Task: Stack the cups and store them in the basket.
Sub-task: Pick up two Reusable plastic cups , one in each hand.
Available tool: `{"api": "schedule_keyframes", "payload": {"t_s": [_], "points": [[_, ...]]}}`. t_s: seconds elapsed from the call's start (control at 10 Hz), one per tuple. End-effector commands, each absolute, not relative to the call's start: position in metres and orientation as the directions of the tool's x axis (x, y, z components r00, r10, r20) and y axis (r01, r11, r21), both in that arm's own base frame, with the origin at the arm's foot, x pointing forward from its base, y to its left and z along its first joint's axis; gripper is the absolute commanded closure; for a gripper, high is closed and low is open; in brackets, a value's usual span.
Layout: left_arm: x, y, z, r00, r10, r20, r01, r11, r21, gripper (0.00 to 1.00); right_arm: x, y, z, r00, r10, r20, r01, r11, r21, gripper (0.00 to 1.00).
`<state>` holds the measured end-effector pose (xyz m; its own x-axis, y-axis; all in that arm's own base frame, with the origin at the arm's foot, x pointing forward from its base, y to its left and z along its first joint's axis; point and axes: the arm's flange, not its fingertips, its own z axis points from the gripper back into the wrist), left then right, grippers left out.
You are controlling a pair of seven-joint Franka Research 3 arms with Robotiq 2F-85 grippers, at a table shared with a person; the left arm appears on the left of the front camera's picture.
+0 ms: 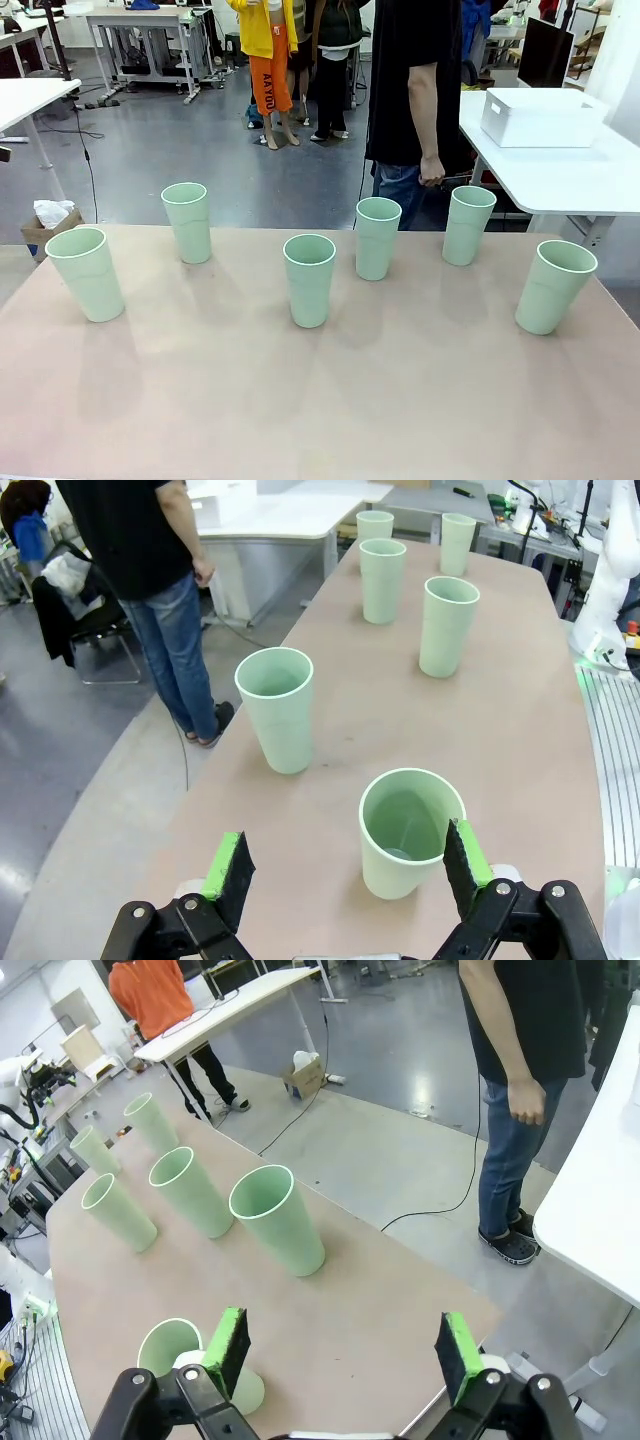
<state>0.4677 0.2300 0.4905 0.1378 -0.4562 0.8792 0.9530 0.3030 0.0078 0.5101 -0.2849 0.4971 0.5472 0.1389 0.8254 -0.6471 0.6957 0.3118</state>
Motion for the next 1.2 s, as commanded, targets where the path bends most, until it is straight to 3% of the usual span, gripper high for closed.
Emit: {"api": "schedule_keyframes", "payload": {"t_s": [0.0, 1.1], "points": [[0.4677, 0.2309, 0.4919, 0.139, -0.46, 0.877, 0.951, 0.309, 0.012, 0.0, 0.5099, -0.2844, 0.4984, 0.544, 0.138, 0.828, -0.648, 0.696, 0.31, 0.0], [0.4677, 0.2309, 0.4919, 0.139, -0.46, 0.877, 0.951, 0.309, 0.012, 0.0, 0.5099, -0.2844, 0.4984, 0.544, 0.138, 0.828, -0.648, 0.696, 0.31, 0.0]]}}
